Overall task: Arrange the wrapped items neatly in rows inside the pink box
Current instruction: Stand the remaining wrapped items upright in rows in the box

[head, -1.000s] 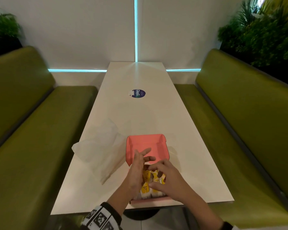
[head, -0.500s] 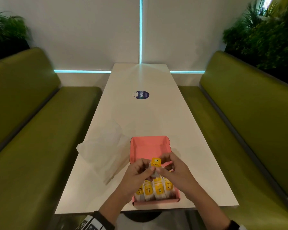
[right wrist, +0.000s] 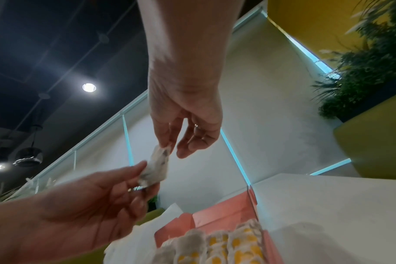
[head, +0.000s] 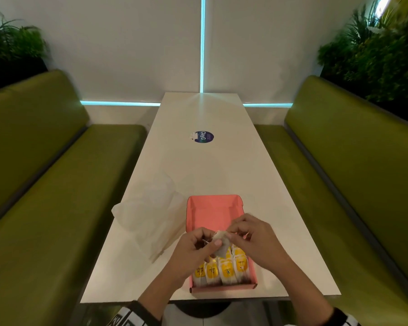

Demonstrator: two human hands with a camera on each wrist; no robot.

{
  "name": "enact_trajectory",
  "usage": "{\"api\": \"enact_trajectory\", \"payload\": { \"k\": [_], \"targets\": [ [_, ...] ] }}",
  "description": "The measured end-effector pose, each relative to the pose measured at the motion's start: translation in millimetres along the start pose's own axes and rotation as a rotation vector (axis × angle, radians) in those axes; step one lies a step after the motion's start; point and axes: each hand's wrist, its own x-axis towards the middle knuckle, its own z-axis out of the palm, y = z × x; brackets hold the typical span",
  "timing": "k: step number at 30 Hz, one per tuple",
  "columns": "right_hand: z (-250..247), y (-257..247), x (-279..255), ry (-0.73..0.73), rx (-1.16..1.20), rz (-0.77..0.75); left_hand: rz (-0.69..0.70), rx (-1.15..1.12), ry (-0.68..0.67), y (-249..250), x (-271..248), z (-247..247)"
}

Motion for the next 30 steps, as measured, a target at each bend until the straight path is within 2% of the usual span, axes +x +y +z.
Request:
{"api": "enact_trajectory", "payload": {
  "k": [1, 4, 5, 6, 8, 9, 10, 13, 15, 17, 20, 23, 25, 30],
  "targets": [
    [-4.9, 0.3, 3.2, 0.096, -0.012, 0.034, -0.001, 0.031, 0.035, -1.4, -0.2, -0.8],
    [-25.4, 0.5, 11.8, 0.705, -0.080, 0.189, 0.022, 0.121, 0.194, -9.3, 0.7, -4.0],
    [-29.9, -1.2, 12.8, 0.770, -0.119, 0.179, 0.028, 0.130, 0.236, -11.6, 1.3, -4.5],
    [-31.6, -2.7, 13.7, 0.664, -0.144, 0.135, 0.035, 0.126, 0.269, -12.8, 1.5, -4.6],
    [-26.8, -8.3, 12.5, 0.194, -0.105, 0.069, 0.063, 0.112, 0.319, -12.0, 3.1, -3.8],
    [-24.0, -8.8, 11.3, 0.032, -0.101, 0.073, 0.085, 0.110, 0.337, -9.4, 3.4, -3.2],
    [-22.3, -5.2, 12.1, 0.019, -0.130, 0.084, 0.110, 0.107, 0.347, -6.1, 3.3, -2.5],
    [-23.7, 6.2, 16.0, 0.359, -0.282, 0.181, 0.189, 0.124, 0.372, 2.0, 2.7, -0.3],
    [-22.9, 7.6, 14.9, 0.457, -0.345, 0.240, 0.256, 0.145, 0.390, 4.8, 2.5, 1.0],
    [-21.1, 6.0, 14.2, 0.465, -0.339, 0.227, 0.325, 0.140, 0.388, 6.8, 2.7, 3.9],
    [-20.8, -0.5, 12.2, 0.406, -0.184, 0.268, 0.402, 0.173, 0.352, 9.4, 4.1, 10.4],
    [-21.1, -6.4, 10.5, 0.324, 0.227, 0.437, 0.466, 0.254, 0.302, 12.3, 4.2, 19.2],
    [-21.1, -12.4, 7.6, 0.289, 0.454, 0.527, 0.539, 0.311, 0.322, 13.3, 3.9, 24.7],
    [-23.1, -19.5, 2.6, 0.265, 0.545, 0.549, 0.676, 0.384, 0.411, 14.1, 7.1, 31.0]
  ]
}}
